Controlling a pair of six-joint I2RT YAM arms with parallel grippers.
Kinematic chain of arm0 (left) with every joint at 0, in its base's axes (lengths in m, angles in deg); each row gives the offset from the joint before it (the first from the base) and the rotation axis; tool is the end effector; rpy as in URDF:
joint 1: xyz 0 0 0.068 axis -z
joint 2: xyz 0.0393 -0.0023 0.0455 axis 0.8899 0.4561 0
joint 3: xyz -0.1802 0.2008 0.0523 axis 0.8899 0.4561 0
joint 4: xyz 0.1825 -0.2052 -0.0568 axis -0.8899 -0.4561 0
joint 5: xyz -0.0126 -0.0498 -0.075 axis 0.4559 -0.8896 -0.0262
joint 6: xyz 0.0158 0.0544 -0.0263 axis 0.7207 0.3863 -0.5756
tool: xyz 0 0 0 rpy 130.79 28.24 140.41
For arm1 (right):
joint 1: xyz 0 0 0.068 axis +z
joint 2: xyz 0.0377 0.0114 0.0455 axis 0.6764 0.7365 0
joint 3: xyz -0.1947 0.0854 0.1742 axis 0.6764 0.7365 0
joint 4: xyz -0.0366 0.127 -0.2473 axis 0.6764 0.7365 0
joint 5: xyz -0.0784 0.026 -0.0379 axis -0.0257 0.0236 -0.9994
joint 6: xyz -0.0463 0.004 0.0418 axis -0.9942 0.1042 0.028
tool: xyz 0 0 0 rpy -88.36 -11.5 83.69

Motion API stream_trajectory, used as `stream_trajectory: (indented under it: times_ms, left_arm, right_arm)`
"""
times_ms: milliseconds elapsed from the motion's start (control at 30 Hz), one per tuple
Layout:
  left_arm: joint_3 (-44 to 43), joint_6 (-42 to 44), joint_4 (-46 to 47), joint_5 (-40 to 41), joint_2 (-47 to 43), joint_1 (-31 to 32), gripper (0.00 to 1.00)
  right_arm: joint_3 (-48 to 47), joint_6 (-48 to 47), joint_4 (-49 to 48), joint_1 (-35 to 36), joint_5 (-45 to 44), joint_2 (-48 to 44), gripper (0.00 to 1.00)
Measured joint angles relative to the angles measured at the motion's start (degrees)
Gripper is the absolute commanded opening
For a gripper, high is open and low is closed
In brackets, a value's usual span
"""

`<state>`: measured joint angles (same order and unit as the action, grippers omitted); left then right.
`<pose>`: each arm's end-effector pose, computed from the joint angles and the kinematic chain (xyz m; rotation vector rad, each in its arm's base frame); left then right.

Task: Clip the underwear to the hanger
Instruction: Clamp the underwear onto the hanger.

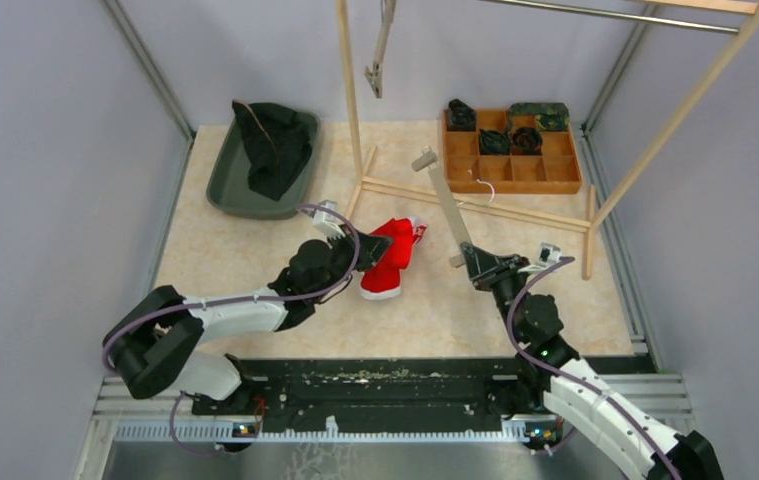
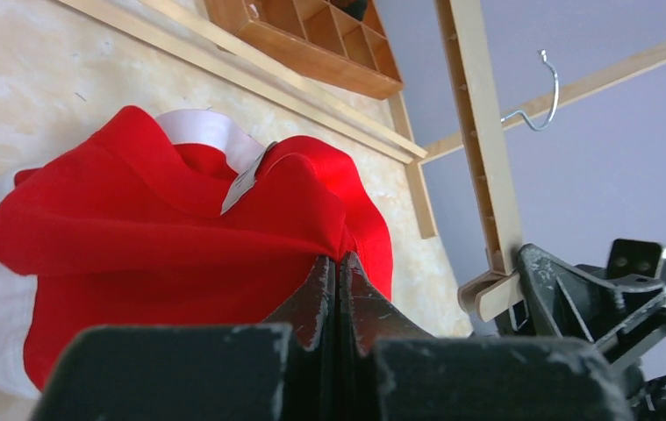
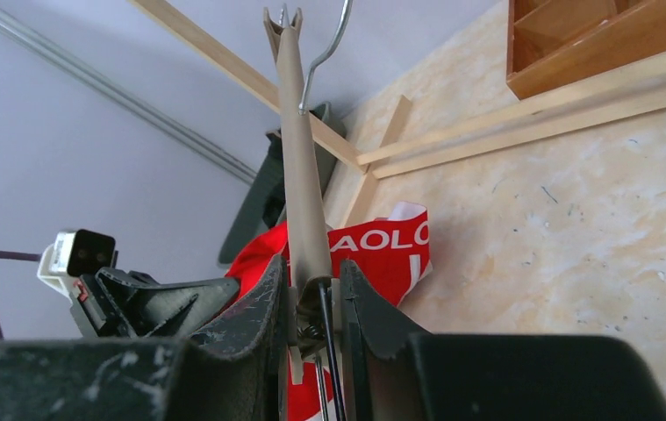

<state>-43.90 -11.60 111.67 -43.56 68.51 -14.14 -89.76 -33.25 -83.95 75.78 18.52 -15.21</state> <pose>0.2124 -0.2278 0.2037 -0.1626 1.7666 -1.1140 0.1475 0.0789 0.1981 0.4389 1.4564 0.8998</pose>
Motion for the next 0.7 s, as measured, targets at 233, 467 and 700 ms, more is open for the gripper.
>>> stream_trajectory:
  times_ms: [233,467,700]
  left_arm:
    - [0.4,-5.0,4.1,-4.3,1.7,-2.3,0.0]
    - [0.4,-10.9,9.0,-8.9,4.0,-5.2,0.0]
    - [2.0,-18.9,21.0,-14.4,10.0,-8.9,0.0]
  right_arm:
    - [2.1,2.3,-14.1,0.0,1.2,9.5,0.0]
    - [2.9,4.2,-32.9,0.0,3.4,25.5,0.0]
    - [2.9,6.4,-52.5,0.0,6.6,43.1,0.0]
